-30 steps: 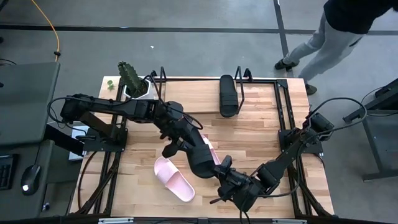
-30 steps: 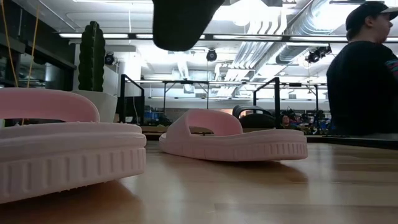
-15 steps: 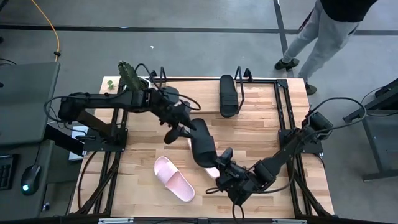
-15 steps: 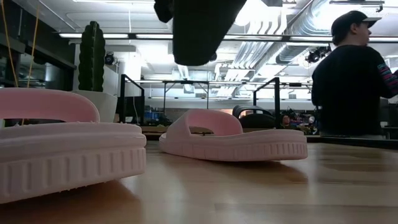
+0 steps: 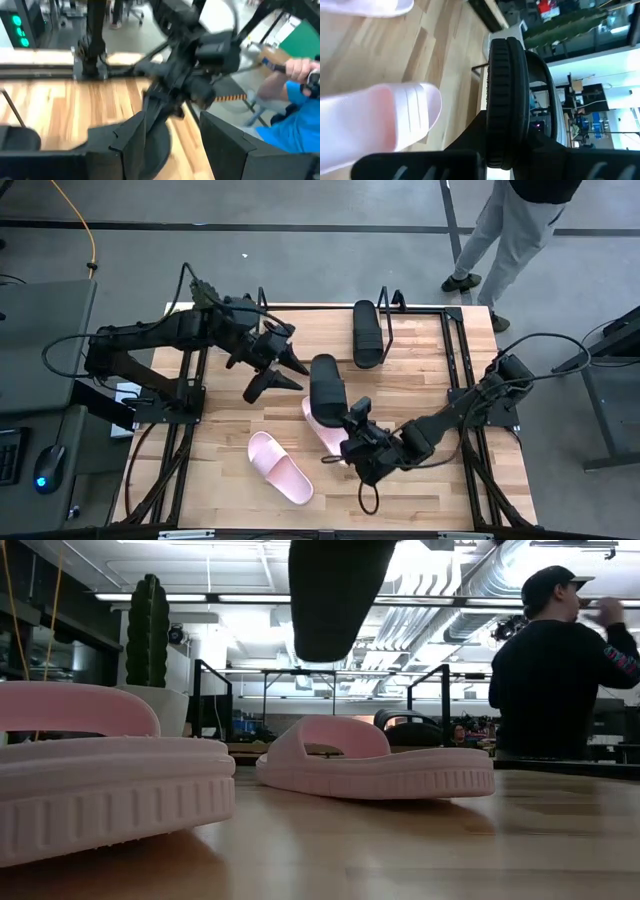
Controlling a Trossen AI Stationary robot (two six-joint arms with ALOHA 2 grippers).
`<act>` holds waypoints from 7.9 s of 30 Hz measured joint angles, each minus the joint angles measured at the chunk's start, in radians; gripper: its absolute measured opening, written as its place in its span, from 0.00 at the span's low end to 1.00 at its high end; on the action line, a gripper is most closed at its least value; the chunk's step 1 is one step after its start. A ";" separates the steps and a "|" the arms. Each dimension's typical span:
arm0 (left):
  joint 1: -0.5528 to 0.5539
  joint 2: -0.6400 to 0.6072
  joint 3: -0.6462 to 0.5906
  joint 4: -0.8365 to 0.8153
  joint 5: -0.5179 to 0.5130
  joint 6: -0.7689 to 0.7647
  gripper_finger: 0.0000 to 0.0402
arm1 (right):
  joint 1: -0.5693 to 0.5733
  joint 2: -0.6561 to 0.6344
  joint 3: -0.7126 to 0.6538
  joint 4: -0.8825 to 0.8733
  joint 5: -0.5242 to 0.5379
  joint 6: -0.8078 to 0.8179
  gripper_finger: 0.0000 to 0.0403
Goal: Pick and place slides into the shelf
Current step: Put the black slides on the shelf, then put the top pink slides on the shelf
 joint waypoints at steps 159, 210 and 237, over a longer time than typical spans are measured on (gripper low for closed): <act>0.002 -0.068 0.059 -0.155 -0.034 0.047 0.43 | -0.784 -0.145 -0.440 0.455 -0.647 -0.271 0.15; 0.002 -0.068 0.059 -0.154 -0.034 0.051 0.43 | -0.812 -0.144 -0.442 0.367 -0.825 -0.146 0.53; 0.002 -0.065 0.059 -0.161 -0.034 0.051 0.44 | -0.815 -0.239 -0.441 0.207 -0.908 -0.049 0.66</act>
